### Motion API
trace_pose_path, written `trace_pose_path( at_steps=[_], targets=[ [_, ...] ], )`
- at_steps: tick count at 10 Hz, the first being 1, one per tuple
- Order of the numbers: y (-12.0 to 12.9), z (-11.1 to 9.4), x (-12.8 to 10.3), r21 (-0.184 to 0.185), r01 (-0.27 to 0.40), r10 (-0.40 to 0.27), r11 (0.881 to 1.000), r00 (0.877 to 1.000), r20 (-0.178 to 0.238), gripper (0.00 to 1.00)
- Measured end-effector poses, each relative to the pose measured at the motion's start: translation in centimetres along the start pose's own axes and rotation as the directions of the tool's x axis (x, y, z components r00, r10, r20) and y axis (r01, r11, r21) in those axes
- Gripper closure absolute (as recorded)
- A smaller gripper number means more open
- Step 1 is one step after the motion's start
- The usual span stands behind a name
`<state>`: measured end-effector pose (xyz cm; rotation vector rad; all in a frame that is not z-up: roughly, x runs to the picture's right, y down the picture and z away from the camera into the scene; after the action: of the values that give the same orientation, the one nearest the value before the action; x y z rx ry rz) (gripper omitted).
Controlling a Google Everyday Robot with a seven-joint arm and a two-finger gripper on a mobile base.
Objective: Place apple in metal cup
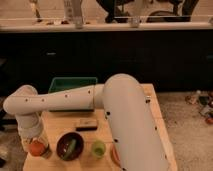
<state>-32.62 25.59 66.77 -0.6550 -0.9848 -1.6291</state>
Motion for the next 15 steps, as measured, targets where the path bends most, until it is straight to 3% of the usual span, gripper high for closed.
trace_pose_path(
  at_steps=[3,11,15],
  targets=[
    [0.01,0.00,0.01,0.000,0.000,0.000,1.000,1.000,0.000,0.98],
    [0.02,-0.01,0.01,0.000,0.000,0.000,1.000,1.000,0.000,0.23],
    [0.02,-0.01,0.01,0.000,-0.001,0.001,1.000,1.000,0.000,0.20]
  ],
)
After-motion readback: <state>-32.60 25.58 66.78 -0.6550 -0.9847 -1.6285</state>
